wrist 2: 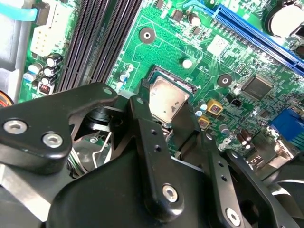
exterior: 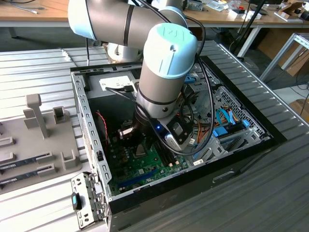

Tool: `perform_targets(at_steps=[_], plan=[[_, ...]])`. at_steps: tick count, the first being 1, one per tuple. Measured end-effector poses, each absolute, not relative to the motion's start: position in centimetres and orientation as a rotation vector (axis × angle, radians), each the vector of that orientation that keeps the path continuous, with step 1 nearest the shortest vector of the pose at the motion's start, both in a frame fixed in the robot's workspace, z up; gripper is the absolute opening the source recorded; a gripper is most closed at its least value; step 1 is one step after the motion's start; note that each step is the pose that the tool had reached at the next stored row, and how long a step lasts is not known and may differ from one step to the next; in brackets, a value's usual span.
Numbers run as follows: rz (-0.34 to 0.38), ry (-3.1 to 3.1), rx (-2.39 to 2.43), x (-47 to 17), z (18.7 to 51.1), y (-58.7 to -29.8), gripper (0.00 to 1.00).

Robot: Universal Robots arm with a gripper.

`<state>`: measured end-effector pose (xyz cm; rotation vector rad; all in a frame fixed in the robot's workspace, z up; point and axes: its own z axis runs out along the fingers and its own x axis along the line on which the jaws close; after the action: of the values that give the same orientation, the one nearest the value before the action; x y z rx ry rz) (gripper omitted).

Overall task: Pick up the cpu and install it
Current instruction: 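Place the cpu into insertion slot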

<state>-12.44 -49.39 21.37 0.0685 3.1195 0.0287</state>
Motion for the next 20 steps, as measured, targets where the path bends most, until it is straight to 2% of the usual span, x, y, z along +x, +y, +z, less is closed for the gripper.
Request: perform_targets(at_steps=[20], plan=[[0.028,3.13,0.069,-11.84,22.16,-49.4,0.46]])
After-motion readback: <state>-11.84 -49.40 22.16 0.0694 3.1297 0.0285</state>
